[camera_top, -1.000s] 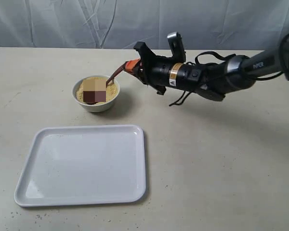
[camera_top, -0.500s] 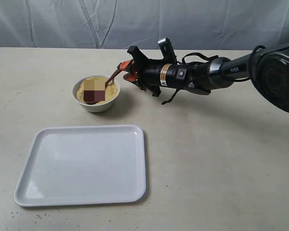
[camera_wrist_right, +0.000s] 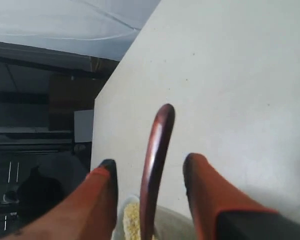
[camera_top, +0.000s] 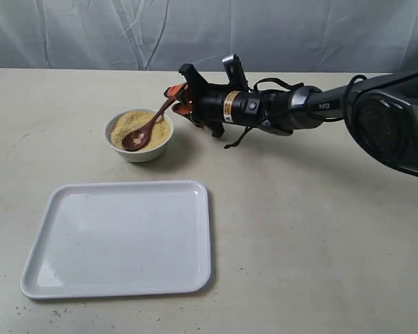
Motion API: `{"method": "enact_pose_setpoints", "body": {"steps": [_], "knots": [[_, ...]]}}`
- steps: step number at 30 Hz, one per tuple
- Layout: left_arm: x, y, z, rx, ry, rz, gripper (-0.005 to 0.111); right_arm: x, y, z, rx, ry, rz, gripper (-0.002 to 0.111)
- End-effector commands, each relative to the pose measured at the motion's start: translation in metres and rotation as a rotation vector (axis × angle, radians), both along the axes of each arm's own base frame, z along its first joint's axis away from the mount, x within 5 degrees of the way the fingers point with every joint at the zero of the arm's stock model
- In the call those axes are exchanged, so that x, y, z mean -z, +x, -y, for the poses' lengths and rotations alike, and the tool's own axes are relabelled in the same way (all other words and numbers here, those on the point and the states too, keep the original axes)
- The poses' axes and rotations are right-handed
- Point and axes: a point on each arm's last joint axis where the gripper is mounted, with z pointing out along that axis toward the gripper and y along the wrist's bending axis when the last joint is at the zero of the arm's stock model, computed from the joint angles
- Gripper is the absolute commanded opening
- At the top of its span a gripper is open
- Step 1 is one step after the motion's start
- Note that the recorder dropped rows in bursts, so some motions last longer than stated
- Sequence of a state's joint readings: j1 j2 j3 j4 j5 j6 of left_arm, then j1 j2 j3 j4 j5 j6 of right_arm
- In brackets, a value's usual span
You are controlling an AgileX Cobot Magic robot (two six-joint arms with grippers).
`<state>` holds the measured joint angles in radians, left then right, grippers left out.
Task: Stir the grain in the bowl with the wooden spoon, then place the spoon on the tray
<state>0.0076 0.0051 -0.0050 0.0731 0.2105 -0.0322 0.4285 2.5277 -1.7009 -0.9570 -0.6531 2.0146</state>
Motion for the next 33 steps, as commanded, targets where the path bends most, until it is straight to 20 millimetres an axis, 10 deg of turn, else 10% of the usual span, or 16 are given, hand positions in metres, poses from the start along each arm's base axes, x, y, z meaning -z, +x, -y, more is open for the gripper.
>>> {"method": "enact_pose_setpoints", "body": {"steps": [1,7,16,33], "knots": [[0.001,0.0,0.0,-0.001,-0.003,0.004,0.0,0.003,-0.001,-0.005,0.008,-0.008,-0.009,0.043],[0.001,0.0,0.0,-0.001,-0.003,0.004,0.0,0.003,0.0,-0.005,0.03,0.023,-0.024,0.041],[0.001,0.0,0.0,-0.001,-0.003,0.004,0.0,0.001,0.001,-0.006,0.039,0.053,-0.022,-0.001],[0.001,0.0,0.0,-0.001,-0.003,0.004,0.0,-0.061,0.001,-0.008,-0.009,0.185,0.554,-0.001]]}}
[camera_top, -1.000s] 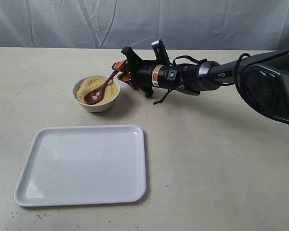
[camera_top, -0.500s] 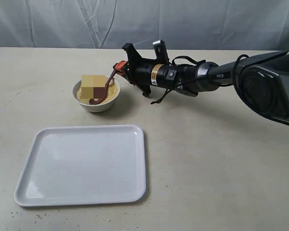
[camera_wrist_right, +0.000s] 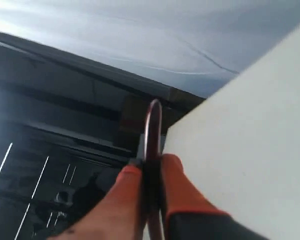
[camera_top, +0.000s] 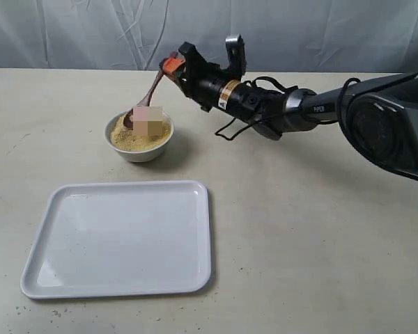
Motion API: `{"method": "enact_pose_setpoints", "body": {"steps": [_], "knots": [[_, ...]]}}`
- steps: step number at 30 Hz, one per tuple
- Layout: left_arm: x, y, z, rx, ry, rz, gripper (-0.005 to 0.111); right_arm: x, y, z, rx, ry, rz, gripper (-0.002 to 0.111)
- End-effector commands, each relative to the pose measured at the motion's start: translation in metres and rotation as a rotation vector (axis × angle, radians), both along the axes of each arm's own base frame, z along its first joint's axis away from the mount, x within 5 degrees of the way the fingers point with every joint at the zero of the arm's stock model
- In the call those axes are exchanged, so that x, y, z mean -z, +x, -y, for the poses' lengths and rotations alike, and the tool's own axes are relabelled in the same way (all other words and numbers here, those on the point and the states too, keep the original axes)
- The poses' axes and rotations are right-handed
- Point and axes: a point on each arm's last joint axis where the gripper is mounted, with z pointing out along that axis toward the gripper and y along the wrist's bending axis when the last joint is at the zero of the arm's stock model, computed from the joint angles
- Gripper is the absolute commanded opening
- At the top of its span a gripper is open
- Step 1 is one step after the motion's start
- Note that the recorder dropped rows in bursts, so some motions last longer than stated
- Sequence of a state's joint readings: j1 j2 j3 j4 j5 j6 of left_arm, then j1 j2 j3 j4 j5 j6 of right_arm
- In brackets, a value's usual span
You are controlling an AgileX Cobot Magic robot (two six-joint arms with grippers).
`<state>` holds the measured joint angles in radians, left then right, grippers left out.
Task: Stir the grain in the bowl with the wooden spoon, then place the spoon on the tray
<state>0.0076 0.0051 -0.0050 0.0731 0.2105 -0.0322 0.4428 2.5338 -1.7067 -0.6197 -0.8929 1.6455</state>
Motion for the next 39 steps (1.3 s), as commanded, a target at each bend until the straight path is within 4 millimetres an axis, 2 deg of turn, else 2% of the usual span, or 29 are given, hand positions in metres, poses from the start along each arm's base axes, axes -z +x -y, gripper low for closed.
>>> {"method": "enact_pose_setpoints", "body": {"steps": [1,7,14,20,23,26,35,39], "knots": [[0.001,0.0,0.0,-0.001,-0.003,0.004,0.0,-0.039,-0.005,-0.002,-0.032,-0.037,0.305,-0.001],[0.001,0.0,0.0,-0.001,-0.003,0.004,0.0,-0.055,-0.012,-0.007,-0.09,-0.254,0.585,-0.001],[0.001,0.0,0.0,-0.001,-0.003,0.004,0.0,-0.059,-0.025,-0.023,-0.151,-0.449,0.857,-0.001],[0.001,0.0,0.0,-0.001,-0.003,0.004,0.0,-0.083,-0.026,-0.024,-0.115,-0.497,0.919,-0.001],[0.001,0.0,0.0,-0.001,-0.003,0.004,0.0,-0.086,-0.022,-0.021,-0.091,-0.569,0.89,-0.001],[0.001,0.0,0.0,-0.001,-0.003,0.004,0.0,-0.08,-0.024,-0.026,-0.107,-0.605,0.877,-0.001],[0.001,0.0,0.0,-0.001,-0.003,0.004,0.0,-0.043,-0.027,-0.038,-0.131,-0.635,0.821,-0.001],[0.001,0.0,0.0,-0.001,-0.003,0.004,0.0,-0.037,-0.036,-0.051,-0.165,-0.63,0.822,-0.001]]}}
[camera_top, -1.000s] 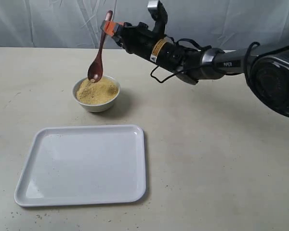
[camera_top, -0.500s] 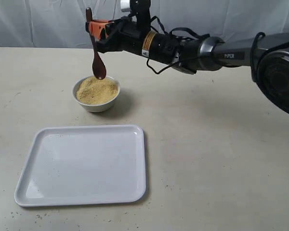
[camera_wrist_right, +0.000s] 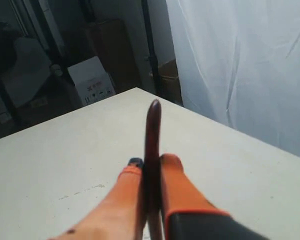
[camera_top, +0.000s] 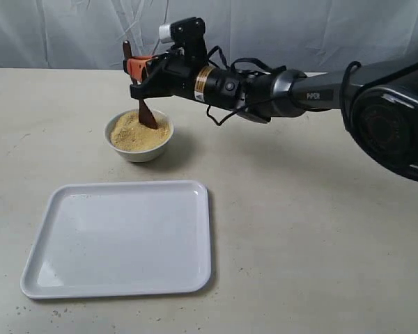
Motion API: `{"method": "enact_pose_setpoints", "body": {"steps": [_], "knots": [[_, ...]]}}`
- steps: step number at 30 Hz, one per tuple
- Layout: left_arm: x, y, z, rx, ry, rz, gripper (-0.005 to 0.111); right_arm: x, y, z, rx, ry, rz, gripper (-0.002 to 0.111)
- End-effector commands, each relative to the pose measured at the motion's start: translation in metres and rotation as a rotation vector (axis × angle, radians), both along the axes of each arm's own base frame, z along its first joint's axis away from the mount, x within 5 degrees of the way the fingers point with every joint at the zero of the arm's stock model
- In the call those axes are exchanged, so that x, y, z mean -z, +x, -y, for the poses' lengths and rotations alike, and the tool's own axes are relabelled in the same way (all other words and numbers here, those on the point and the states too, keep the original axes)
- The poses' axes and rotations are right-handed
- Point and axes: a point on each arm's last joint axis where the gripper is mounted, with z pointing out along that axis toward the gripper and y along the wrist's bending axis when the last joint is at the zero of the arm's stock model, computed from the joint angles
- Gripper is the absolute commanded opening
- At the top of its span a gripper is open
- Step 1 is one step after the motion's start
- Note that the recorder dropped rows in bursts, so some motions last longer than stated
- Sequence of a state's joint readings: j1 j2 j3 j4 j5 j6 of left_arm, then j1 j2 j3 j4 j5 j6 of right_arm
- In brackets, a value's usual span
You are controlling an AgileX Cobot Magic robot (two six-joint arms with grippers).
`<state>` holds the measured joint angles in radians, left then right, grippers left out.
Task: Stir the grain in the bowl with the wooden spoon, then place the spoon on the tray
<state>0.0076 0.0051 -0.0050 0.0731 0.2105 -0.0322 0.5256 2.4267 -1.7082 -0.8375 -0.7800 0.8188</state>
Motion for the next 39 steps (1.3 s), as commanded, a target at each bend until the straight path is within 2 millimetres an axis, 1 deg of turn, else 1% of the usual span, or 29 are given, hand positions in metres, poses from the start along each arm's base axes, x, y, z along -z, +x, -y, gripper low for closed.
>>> {"method": "enact_pose_setpoints", "body": {"steps": [1,4,8,10,12,14,15,17,18,20,21,23,24,26,28,35,37,39], "knots": [[0.001,0.0,0.0,-0.001,-0.003,0.004,0.0,0.004,-0.007,-0.01,-0.018,-0.003,-0.006,-0.001],[0.001,0.0,0.0,-0.001,-0.003,0.004,0.0,0.001,-0.009,-0.013,-0.026,0.025,-0.044,-0.001],[0.001,0.0,0.0,-0.001,-0.003,0.004,0.0,-0.011,-0.01,-0.013,-0.029,0.051,-0.061,-0.001],[0.001,0.0,0.0,-0.001,-0.003,0.004,0.0,-0.013,-0.009,-0.012,-0.022,0.04,-0.064,-0.001],[0.001,0.0,0.0,-0.001,-0.003,0.004,0.0,-0.018,-0.009,-0.012,-0.027,0.061,-0.055,-0.001],[0.001,0.0,0.0,-0.001,-0.003,0.004,0.0,-0.027,-0.009,-0.01,-0.033,0.09,-0.021,-0.001],[0.001,0.0,0.0,-0.001,-0.003,0.004,0.0,-0.033,-0.007,-0.008,-0.006,0.083,0.014,-0.001],[0.001,0.0,0.0,-0.001,-0.003,0.004,0.0,-0.035,-0.002,-0.004,0.064,0.044,0.041,-0.001],[0.001,0.0,0.0,-0.001,-0.003,0.004,0.0,-0.034,-0.001,-0.003,0.084,0.021,0.037,-0.001],[0.001,0.0,0.0,-0.001,-0.003,0.004,0.0,-0.022,0.002,-0.002,0.108,-0.064,0.018,-0.001],[0.001,0.0,0.0,-0.001,-0.003,0.004,0.0,-0.012,0.003,-0.002,0.113,-0.097,0.003,-0.001],[0.001,0.0,0.0,-0.001,-0.003,0.004,0.0,0.004,0.001,-0.005,0.1,-0.107,-0.028,-0.001],[0.001,0.0,0.0,-0.001,-0.003,0.004,0.0,0.008,-0.001,-0.008,0.092,-0.109,-0.035,-0.001],[0.001,0.0,0.0,-0.001,-0.003,0.004,0.0,0.008,-0.008,-0.017,0.055,-0.107,-0.033,-0.001],[0.001,0.0,0.0,-0.001,-0.003,0.004,0.0,0.0,-0.011,-0.019,0.05,-0.072,-0.08,-0.001],[0.001,0.0,0.0,-0.001,-0.003,0.004,0.0,-0.038,-0.014,-0.018,0.038,-0.036,-0.014,-0.001],[0.001,0.0,0.0,-0.001,-0.003,0.004,0.0,-0.046,-0.013,-0.016,0.046,-0.034,-0.002,-0.001],[0.001,0.0,0.0,-0.001,-0.003,0.004,0.0,-0.049,-0.011,-0.012,0.069,-0.053,0.005,-0.001]]}}
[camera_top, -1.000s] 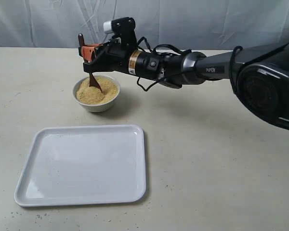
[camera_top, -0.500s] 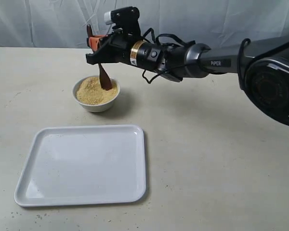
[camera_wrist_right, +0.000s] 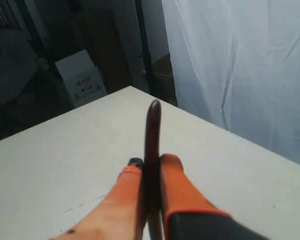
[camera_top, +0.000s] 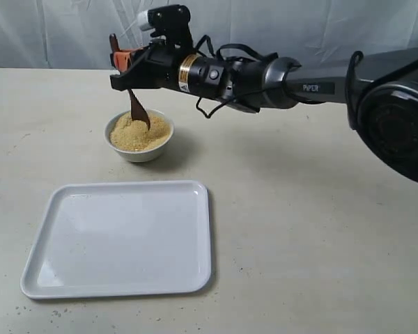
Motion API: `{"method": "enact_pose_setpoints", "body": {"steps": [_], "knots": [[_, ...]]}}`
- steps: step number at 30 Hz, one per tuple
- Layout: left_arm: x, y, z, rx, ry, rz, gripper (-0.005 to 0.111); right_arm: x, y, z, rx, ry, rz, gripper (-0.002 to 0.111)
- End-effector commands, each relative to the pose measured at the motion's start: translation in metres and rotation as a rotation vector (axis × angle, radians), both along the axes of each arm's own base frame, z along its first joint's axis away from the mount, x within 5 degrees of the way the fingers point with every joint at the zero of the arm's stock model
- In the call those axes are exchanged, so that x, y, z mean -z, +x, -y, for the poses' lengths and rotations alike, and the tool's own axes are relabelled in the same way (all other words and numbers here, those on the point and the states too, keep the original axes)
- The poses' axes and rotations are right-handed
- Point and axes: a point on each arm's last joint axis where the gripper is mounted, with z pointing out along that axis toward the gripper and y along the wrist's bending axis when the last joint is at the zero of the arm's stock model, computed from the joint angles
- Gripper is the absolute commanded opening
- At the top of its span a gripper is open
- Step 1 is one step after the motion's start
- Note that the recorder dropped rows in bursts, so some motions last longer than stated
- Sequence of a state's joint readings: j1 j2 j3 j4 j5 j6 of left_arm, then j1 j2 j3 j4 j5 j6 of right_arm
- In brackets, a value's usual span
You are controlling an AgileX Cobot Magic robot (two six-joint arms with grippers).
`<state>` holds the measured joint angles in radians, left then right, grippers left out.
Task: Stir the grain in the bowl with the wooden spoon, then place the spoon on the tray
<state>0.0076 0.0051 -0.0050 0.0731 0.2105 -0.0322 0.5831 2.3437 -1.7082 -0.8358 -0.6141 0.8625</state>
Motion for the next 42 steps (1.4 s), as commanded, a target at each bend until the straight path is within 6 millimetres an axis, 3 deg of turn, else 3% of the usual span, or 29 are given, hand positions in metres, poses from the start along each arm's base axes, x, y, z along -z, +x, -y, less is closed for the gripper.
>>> {"method": "enact_pose_setpoints", "body": {"steps": [1,5,8,11,15,21,33,38,42], "knots": [[0.001,0.0,0.0,-0.001,-0.003,0.004,0.0,-0.017,0.003,0.007,0.027,-0.008,0.03,-0.001],[0.001,0.0,0.0,-0.001,-0.003,0.004,0.0,0.007,0.012,0.014,0.118,-0.117,-0.043,-0.001],[0.001,0.0,0.0,-0.001,-0.003,0.004,0.0,0.028,0.007,0.005,0.066,-0.095,-0.066,-0.001],[0.001,0.0,0.0,-0.001,-0.003,0.004,0.0,0.033,0.0,-0.005,0.024,-0.063,-0.073,-0.001],[0.001,0.0,0.0,-0.001,-0.003,0.004,0.0,0.024,-0.001,-0.006,0.015,-0.028,-0.062,-0.001],[0.001,0.0,0.0,-0.001,-0.003,0.004,0.0,-0.006,0.0,-0.001,0.043,0.002,-0.039,-0.001],[0.001,0.0,0.0,0.0,-0.003,0.006,0.0,-0.025,-0.003,-0.001,0.007,0.034,0.065,-0.001],[0.001,0.0,0.0,0.0,-0.003,0.006,0.0,-0.049,0.003,0.015,0.065,0.137,-0.11,-0.001],[0.001,0.0,0.0,0.0,-0.003,0.006,0.0,-0.077,0.001,0.037,0.047,0.107,-0.24,-0.001]]}}
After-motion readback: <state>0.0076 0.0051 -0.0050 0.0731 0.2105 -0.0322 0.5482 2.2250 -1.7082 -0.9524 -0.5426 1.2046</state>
